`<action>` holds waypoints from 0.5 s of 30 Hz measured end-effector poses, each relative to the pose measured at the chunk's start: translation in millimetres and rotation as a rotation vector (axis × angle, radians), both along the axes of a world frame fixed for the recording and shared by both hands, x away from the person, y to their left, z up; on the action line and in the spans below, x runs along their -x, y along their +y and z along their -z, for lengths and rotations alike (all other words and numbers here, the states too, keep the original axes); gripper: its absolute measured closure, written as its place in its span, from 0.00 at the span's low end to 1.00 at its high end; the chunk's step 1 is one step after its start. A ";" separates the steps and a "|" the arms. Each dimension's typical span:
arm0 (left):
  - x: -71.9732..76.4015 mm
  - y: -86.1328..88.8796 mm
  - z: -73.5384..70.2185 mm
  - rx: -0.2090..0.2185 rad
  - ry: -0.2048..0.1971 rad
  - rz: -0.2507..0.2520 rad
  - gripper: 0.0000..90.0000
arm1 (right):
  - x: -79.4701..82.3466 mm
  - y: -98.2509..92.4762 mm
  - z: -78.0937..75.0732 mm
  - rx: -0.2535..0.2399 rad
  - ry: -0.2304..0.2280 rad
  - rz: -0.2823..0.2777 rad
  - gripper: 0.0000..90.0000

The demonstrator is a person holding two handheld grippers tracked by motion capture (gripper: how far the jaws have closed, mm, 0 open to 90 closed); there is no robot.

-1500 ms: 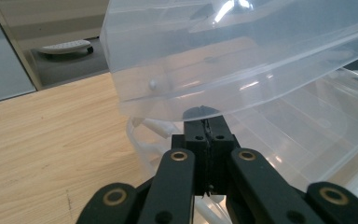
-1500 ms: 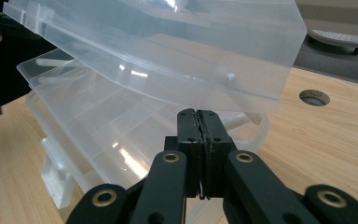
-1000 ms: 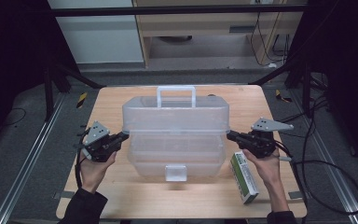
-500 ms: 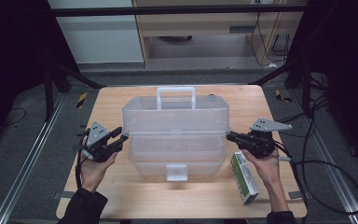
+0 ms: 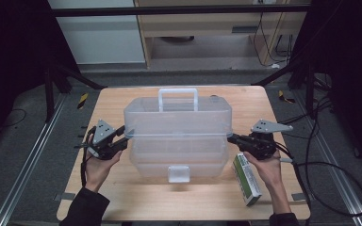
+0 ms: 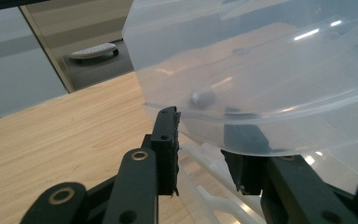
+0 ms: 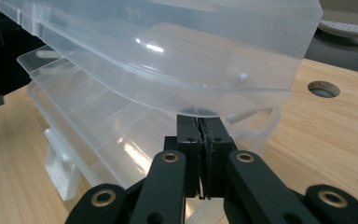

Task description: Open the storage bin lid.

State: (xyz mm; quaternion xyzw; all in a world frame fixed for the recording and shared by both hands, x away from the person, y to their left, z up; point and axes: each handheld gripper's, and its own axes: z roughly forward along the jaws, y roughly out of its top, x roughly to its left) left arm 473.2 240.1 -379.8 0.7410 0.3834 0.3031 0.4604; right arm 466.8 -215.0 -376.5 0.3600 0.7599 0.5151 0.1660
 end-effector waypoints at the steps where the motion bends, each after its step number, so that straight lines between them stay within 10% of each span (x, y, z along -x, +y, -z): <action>1: 0.0 -0.1 -0.2 -0.001 0.001 0.000 0.74 | 0.0 0.1 0.1 0.000 -0.001 -0.001 0.97; 15: 1.3 0.3 -2.0 -0.011 0.009 -0.011 0.77 | 0.0 4.3 12.8 0.122 0.045 0.068 0.88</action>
